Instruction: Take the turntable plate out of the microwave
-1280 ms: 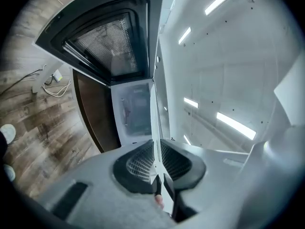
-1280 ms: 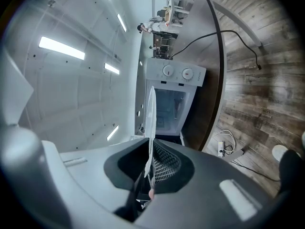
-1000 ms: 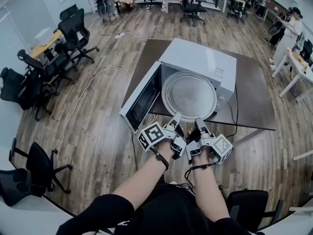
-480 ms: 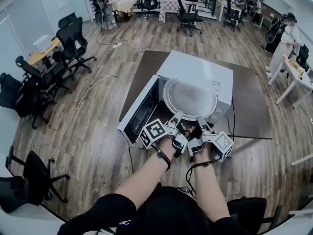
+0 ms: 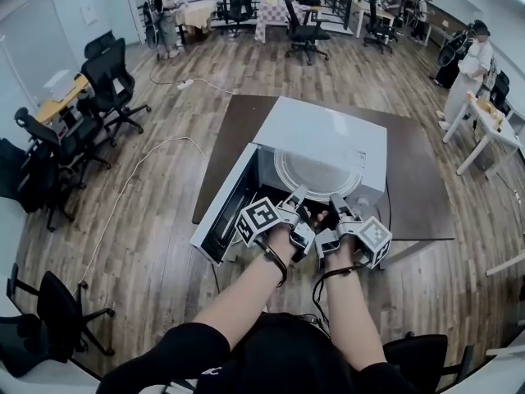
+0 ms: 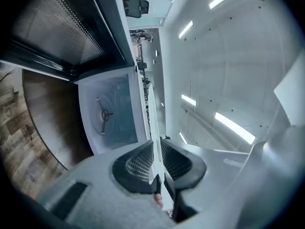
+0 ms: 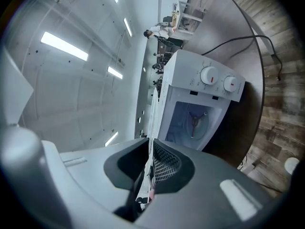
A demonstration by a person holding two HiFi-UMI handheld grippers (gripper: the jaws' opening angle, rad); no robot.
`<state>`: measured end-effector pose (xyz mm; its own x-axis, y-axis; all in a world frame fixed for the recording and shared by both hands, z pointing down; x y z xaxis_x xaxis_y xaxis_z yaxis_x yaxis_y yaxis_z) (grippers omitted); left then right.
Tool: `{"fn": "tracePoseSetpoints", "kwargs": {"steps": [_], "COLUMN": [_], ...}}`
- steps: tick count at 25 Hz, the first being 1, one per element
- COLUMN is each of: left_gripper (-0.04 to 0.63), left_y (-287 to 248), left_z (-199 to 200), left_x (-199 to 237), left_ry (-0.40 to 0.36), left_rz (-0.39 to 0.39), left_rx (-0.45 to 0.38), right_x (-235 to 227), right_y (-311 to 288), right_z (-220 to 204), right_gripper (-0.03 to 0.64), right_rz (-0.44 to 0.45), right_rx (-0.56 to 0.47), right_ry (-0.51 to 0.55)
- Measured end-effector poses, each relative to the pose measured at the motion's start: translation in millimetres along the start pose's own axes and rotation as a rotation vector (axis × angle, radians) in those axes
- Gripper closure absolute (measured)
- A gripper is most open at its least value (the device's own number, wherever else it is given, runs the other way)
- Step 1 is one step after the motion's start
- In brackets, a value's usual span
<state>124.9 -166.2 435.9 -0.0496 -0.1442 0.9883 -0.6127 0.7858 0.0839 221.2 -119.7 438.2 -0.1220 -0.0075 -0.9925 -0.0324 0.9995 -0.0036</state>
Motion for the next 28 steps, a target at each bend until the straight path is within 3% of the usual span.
{"fn": "tracePoseSetpoints", "kwargs": {"steps": [28], "left_gripper": [0.541], "left_y": [-97], "left_z": [34], "left_x": [32], "left_ry": [0.037], "left_rz": [0.022], "left_rx": [0.117], "right_x": [-22], "right_y": [-92], "right_z": [22], "right_gripper": [0.58], "right_rz": [-0.073], "right_rx": [-0.124], "right_ry": [-0.026]}}
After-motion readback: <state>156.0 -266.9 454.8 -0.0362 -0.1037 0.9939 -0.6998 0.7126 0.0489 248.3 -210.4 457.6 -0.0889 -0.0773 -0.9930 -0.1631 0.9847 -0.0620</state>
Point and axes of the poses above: the fingertips, and each gripper's own axes: y backward along the fingers, x to its left, z out of its top, the point moved 1 cm from there along y, backward along the fingers, and after that the axes turned 10 degrees about -x, right-handed, at the moved point
